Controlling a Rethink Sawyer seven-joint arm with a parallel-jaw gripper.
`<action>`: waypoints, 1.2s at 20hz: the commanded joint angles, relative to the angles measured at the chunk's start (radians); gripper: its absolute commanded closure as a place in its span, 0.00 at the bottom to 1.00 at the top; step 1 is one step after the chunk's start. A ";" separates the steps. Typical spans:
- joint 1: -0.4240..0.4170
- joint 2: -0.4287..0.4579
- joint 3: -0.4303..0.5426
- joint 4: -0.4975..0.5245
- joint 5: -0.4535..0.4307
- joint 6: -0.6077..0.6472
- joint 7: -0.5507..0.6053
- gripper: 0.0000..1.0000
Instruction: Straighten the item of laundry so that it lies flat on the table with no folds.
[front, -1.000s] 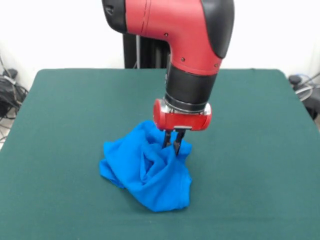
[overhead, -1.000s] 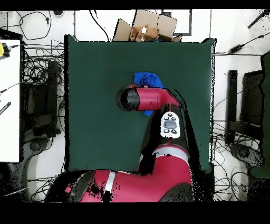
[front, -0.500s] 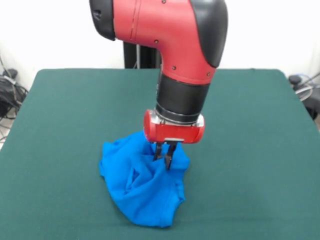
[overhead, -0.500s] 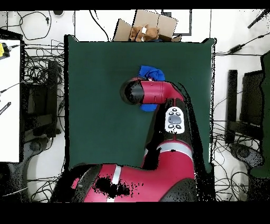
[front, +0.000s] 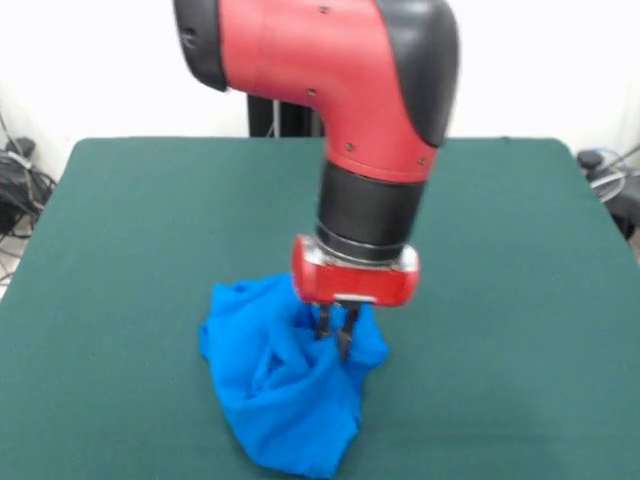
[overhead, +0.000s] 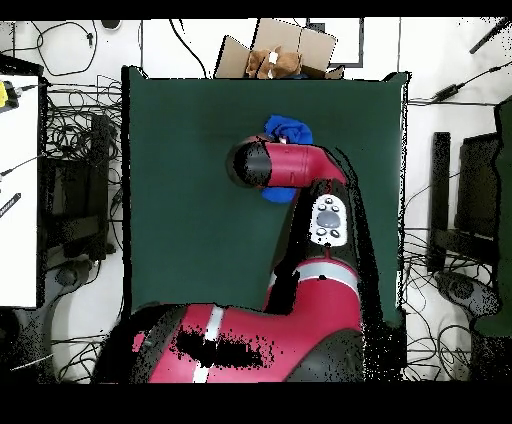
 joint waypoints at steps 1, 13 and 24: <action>0.165 0.103 -0.015 -0.115 0.144 0.092 0.396 1.00; 0.384 0.243 -0.279 -0.347 0.408 0.236 0.682 1.00; 0.424 0.280 -0.309 -0.397 0.398 0.275 0.761 1.00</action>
